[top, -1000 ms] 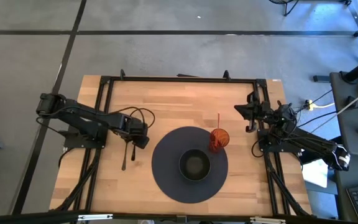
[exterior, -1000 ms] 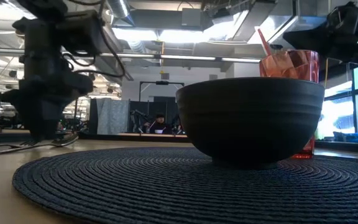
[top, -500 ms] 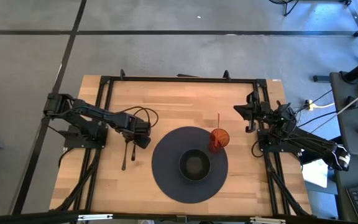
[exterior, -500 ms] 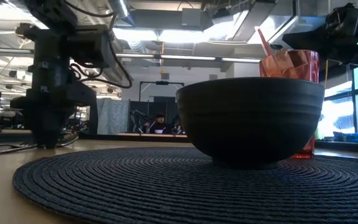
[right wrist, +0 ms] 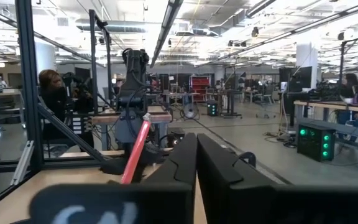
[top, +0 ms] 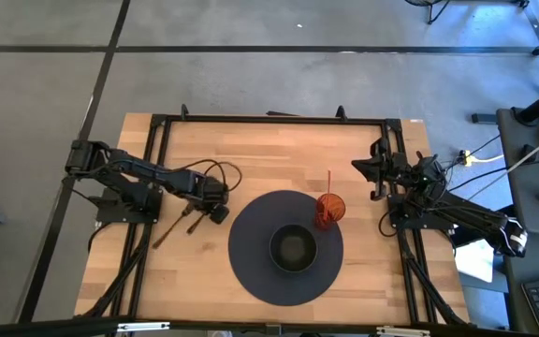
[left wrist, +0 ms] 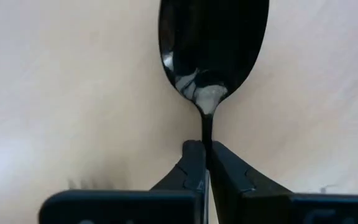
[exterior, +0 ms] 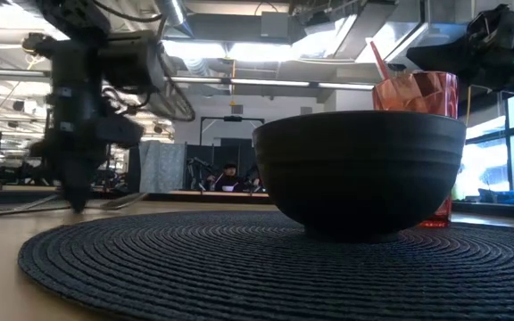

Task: Pick & Place Utensil
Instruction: Put the black spoon into the black bowl

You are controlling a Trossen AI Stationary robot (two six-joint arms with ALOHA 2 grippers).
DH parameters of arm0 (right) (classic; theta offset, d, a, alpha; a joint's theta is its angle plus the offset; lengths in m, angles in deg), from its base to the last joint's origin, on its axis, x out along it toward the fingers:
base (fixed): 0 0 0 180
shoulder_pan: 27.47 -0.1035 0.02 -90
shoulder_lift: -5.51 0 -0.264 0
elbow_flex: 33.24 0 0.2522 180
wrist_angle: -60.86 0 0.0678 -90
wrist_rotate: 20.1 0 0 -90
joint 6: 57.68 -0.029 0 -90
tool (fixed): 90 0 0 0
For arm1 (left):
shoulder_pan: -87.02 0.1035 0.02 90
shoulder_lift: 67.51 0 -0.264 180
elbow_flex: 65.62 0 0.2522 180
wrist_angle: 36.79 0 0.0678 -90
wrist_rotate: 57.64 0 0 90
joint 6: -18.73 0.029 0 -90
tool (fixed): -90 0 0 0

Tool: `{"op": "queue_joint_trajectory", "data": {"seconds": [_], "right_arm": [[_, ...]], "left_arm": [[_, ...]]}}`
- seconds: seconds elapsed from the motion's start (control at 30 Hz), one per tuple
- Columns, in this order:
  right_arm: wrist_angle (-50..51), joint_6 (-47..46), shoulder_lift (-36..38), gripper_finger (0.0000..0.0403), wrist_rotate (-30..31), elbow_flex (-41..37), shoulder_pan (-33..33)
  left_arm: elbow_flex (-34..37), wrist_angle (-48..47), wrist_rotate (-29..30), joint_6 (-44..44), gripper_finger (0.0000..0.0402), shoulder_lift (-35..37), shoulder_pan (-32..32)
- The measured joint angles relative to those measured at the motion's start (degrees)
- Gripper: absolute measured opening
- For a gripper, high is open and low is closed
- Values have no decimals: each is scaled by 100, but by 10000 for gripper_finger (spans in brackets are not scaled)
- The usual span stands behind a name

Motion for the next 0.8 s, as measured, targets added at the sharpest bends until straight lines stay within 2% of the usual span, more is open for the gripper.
{"op": "queue_joint_trajectory", "data": {"seconds": [0.13,0.27,0.4,0.6,0.8], "right_arm": [[-1,-101,0,4,-14,0,0],[2,-125,0,14,-57,0,0],[62,-126,1,21,-104,0,0],[163,-112,2,9,-101,-2,0],[216,-130,1,7,-101,-2,0]], "left_arm": [[-381,33,243,437,5,15,-32],[-937,-64,446,1026,4,20,-169],[-1728,-811,757,1627,4,-68,-384],[-3482,-2179,991,3019,3,-734,-656],[-5627,-3654,1006,4191,3,-2141,-752]]}}
